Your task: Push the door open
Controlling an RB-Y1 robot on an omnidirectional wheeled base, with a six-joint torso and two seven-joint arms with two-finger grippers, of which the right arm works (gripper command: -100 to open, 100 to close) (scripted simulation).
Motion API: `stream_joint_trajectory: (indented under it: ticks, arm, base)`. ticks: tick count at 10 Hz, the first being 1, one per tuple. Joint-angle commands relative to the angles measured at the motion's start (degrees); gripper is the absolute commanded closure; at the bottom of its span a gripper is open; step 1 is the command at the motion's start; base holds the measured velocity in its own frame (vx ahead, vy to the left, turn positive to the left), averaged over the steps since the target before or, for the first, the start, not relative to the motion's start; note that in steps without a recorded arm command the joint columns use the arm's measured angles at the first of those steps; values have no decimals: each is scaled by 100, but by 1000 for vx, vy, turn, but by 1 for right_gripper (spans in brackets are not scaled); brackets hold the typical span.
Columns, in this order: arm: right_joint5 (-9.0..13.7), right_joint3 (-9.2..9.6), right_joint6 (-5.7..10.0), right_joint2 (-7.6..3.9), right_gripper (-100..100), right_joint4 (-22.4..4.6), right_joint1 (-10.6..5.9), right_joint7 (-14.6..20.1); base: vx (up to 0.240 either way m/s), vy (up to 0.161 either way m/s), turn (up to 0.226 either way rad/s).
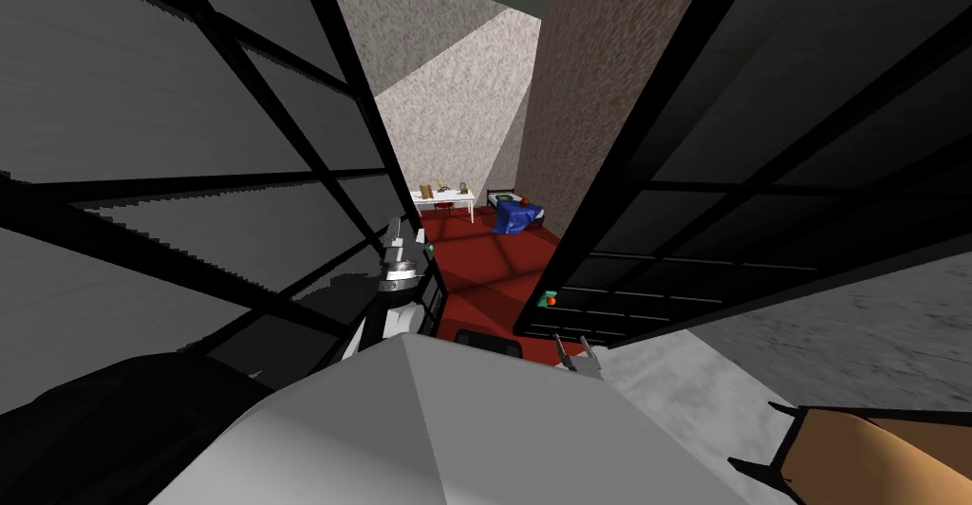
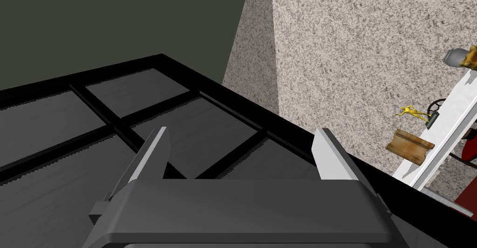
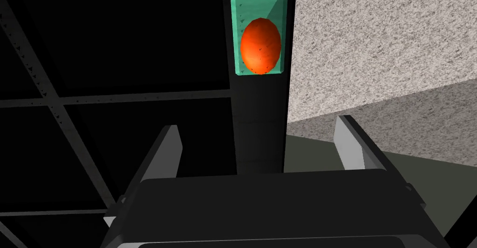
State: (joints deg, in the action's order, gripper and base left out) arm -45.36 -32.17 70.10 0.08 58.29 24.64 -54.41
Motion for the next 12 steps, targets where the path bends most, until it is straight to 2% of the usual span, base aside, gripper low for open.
stream_joint_trajectory:
  ticks: [1,2,3,5,6,7,8,12]
  arm:
    - [8,17,-108,-114,-100,62,-34,29]
    - [20,21,-159,-141,-100,56,-77,28]
    - [32,25,-209,-121,-100,49,-120,27]
    - [53,31,-295,20,-100,39,-193,25]
    - [62,34,-335,145,-100,34,-227,24]
    - [57,31,-298,76,-100,23,-211,16]
    - [57,31,-298,76,100,23,-211,16]
    - [57,31,-298,76,100,23,-211,16]
  base:
    - [188,-11,32]
    - [202,24,45]
    - [194,24,25]
    - [183,29,21]
    - [174,30,33]
    - [72,10,8]
    - [-8,0,-6]
    - [-20,-3,0]
